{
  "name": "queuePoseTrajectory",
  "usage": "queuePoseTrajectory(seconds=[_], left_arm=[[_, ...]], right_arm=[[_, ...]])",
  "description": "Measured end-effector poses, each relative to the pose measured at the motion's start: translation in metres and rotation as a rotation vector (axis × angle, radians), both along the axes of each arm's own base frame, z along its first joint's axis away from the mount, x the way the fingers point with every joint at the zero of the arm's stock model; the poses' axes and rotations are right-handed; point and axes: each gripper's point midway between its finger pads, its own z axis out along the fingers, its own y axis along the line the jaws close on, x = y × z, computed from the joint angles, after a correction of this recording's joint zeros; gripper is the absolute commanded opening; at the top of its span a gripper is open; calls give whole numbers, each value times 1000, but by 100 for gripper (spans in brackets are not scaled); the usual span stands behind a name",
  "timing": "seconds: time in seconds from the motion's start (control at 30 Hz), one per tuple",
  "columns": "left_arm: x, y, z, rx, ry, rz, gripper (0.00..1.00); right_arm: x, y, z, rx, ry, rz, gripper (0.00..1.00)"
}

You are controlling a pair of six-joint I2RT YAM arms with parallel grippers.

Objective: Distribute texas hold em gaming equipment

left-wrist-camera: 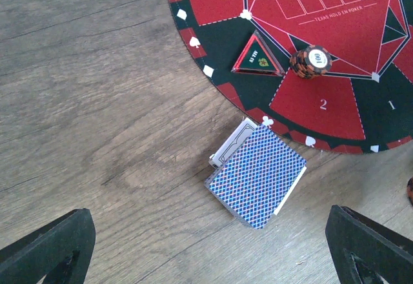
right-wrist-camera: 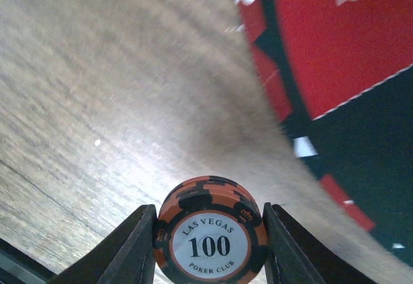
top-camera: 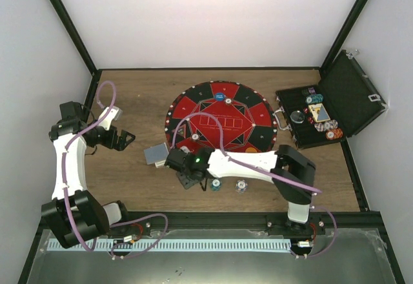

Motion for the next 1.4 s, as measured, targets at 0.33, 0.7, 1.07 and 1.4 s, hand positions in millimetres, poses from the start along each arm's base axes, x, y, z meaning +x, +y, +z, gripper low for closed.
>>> queuePoseTrajectory(seconds=[0.33, 0.7, 1.07, 1.4], left_arm=[[1, 0, 3, 3, -7, 0, 100], [1, 1, 3, 3, -6, 0, 100], [1, 1, 3, 3, -6, 0, 100], [1, 0, 3, 3, -7, 0, 100]], right_arm=[[78, -81, 37, 54, -65, -210, 28], [98, -169, -22, -66, 3, -344, 26], [95, -190, -43, -95, 20, -368, 26], [98, -194, -44, -98, 10, -373, 56]])
